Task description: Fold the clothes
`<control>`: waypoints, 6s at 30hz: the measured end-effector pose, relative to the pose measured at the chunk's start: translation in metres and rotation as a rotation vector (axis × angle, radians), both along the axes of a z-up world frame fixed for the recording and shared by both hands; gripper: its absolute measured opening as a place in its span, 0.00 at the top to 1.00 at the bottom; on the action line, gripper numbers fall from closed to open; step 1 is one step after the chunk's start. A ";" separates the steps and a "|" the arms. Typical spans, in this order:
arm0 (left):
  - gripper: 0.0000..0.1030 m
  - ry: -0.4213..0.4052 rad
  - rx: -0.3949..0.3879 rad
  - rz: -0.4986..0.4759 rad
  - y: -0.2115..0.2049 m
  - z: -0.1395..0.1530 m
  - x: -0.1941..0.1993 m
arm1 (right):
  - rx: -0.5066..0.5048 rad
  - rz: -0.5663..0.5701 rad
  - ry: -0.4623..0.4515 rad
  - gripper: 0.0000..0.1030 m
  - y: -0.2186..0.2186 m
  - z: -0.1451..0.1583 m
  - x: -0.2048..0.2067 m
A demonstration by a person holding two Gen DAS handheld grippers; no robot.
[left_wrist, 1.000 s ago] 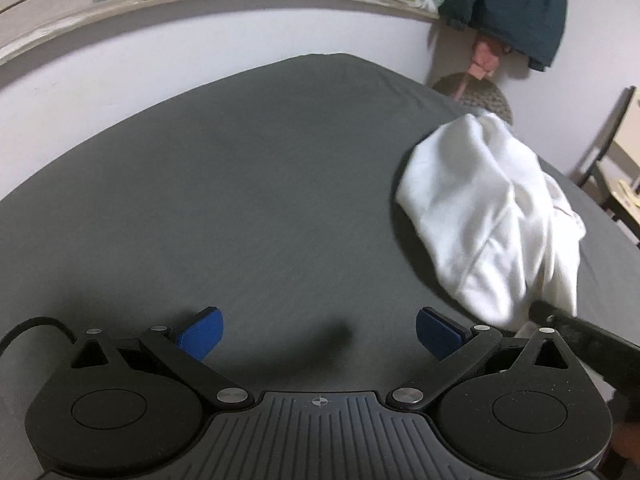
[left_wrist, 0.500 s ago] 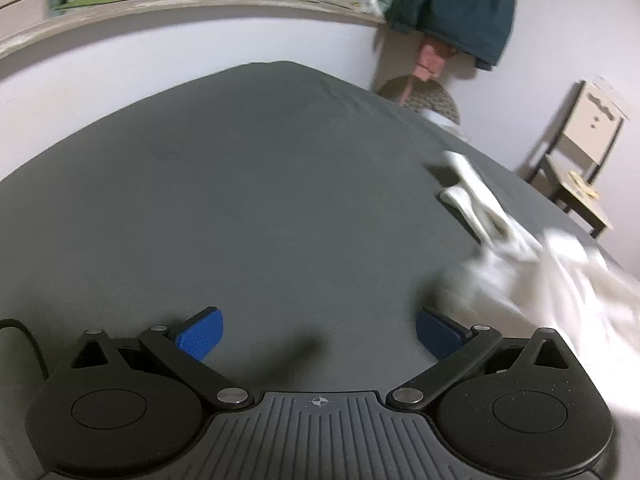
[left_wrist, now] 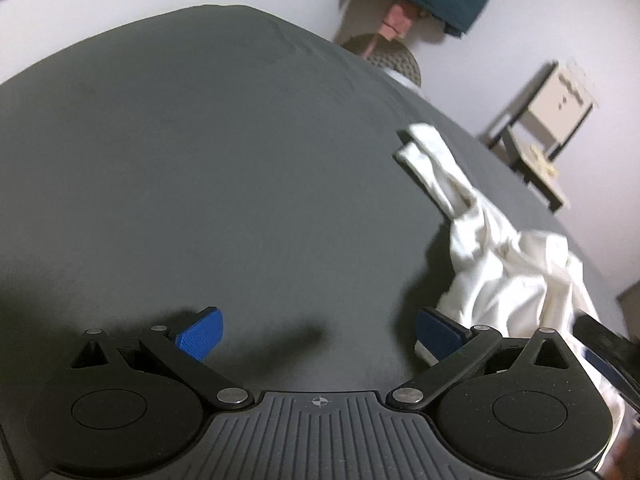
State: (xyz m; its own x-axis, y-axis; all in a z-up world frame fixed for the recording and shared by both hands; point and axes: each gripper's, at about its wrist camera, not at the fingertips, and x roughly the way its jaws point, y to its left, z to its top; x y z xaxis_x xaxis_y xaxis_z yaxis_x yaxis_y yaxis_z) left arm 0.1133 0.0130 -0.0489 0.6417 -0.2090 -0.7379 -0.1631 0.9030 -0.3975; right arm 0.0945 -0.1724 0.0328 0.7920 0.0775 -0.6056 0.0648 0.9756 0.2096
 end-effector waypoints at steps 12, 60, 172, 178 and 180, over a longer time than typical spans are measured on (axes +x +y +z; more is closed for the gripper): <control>0.00 -0.023 -0.180 0.027 0.006 -0.009 -0.004 | 0.188 -0.650 -0.106 0.97 -0.108 -0.004 -0.147; 0.00 -0.074 -0.111 -0.289 -0.068 0.004 -0.009 | -0.018 -0.058 0.209 0.82 0.017 0.015 -0.184; 0.00 -0.061 -0.131 -0.315 -0.017 0.026 -0.017 | -0.027 0.361 -0.020 0.65 0.107 -0.003 -0.187; 0.00 -0.066 -0.042 -0.527 -0.045 0.031 -0.036 | -0.199 0.203 0.044 0.65 0.075 -0.012 -0.166; 0.00 -0.079 -0.016 -0.615 -0.058 0.033 -0.046 | -0.214 0.160 0.091 0.65 0.068 -0.016 -0.157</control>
State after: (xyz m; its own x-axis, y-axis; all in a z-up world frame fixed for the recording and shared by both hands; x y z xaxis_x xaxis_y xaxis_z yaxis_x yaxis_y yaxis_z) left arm 0.0676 -0.0449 -0.0159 0.4529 -0.5686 -0.6868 0.4157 0.8161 -0.4015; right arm -0.0628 -0.1043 0.0168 0.7213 0.0601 -0.6900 -0.0848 0.9964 -0.0018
